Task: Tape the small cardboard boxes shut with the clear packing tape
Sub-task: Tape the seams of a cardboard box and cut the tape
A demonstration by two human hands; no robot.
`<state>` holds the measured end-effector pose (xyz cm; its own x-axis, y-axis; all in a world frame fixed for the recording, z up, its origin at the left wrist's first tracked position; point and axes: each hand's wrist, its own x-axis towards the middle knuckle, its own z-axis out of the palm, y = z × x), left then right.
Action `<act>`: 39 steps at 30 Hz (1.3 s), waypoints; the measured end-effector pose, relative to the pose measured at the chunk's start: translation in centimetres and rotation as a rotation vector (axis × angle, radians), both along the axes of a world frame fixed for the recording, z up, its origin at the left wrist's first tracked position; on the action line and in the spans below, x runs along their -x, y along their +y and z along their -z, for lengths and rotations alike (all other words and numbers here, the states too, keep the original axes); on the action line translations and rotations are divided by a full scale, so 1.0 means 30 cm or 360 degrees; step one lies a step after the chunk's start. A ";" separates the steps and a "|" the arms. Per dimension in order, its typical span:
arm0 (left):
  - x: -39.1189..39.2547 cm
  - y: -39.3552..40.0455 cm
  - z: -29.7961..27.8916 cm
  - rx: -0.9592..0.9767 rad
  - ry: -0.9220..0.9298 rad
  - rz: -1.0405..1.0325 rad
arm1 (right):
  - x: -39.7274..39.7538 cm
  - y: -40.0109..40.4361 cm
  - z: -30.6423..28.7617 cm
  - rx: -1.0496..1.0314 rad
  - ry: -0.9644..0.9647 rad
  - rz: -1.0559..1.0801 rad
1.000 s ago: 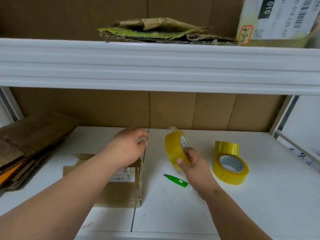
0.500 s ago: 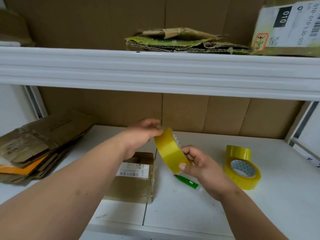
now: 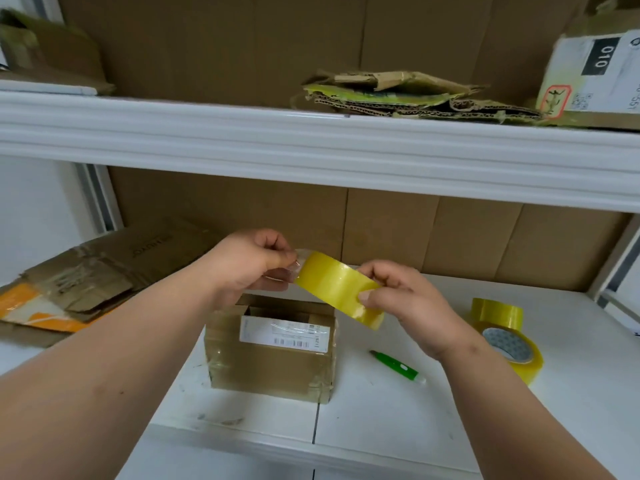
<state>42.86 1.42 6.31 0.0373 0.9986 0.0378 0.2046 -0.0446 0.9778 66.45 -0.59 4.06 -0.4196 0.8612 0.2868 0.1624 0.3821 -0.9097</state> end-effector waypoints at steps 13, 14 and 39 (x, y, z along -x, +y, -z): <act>0.273 -0.038 0.034 0.0161 -0.0158 -0.0155 | 0.152 0.045 -0.106 -0.0219 -0.0780 0.0356; 0.285 -0.033 0.041 0.0174 -0.0162 -0.0155 | 0.155 0.050 -0.116 -0.0214 -0.0840 0.0390; 0.356 0.045 0.202 0.0462 -0.0099 0.0003 | 0.188 0.093 -0.119 0.0028 -0.0968 0.0319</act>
<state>32.16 2.78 0.25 0.0456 0.9678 -0.2474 0.1442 0.2387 0.9603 60.81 2.21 7.62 -0.3332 0.9423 0.0333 0.7184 0.2766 -0.6382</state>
